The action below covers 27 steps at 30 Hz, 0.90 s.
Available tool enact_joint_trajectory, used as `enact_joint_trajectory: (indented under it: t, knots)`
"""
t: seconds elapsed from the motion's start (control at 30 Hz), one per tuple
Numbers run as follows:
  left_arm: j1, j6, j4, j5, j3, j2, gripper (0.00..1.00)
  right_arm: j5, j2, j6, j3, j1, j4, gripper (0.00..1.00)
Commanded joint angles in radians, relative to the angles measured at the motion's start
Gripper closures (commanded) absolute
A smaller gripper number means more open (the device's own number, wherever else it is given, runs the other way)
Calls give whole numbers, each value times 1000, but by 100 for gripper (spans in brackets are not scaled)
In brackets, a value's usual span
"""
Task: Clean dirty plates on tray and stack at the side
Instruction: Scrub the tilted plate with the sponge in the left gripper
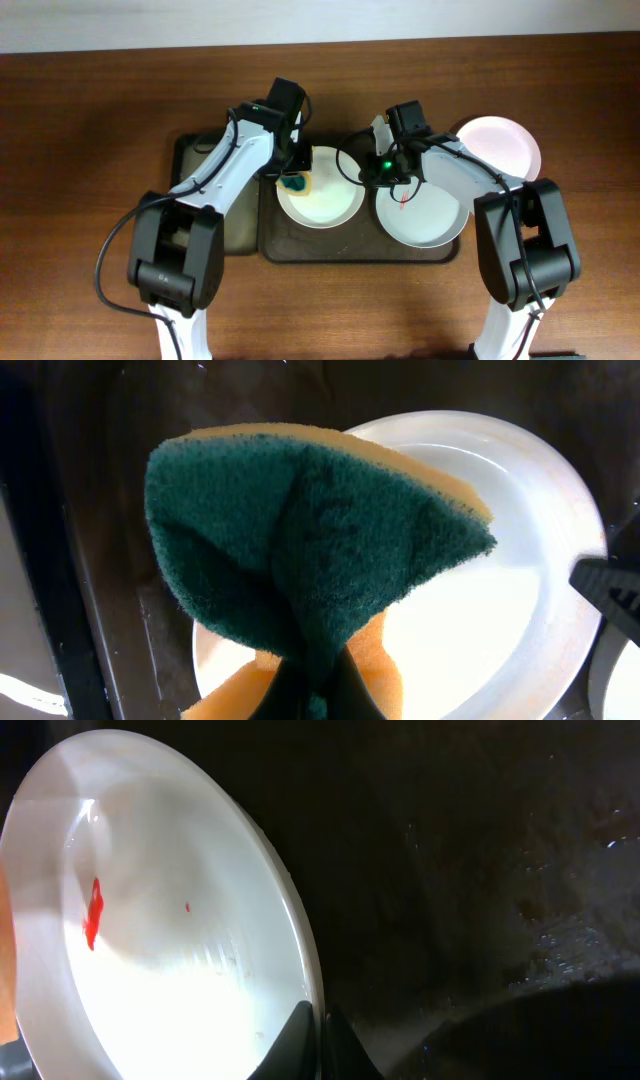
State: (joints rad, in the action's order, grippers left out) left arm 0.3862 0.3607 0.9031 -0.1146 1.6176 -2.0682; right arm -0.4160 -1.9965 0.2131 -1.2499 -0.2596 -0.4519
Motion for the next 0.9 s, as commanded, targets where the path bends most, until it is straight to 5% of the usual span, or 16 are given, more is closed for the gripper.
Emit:
enact_joint_trajectory:
  t: [0.0, 0.5, 0.87]
  knots:
    - [6, 10, -3, 6, 0, -61, 100, 6, -7, 2, 6, -2, -1, 95]
    - [20, 5, -66, -101, 0, -222, 100, 6, -7, 2, 6, -2, 3, 96]
    - [16, -75, -253, -563, 1, -221, 100, 5, -7, 2, 6, -3, 7, 96]
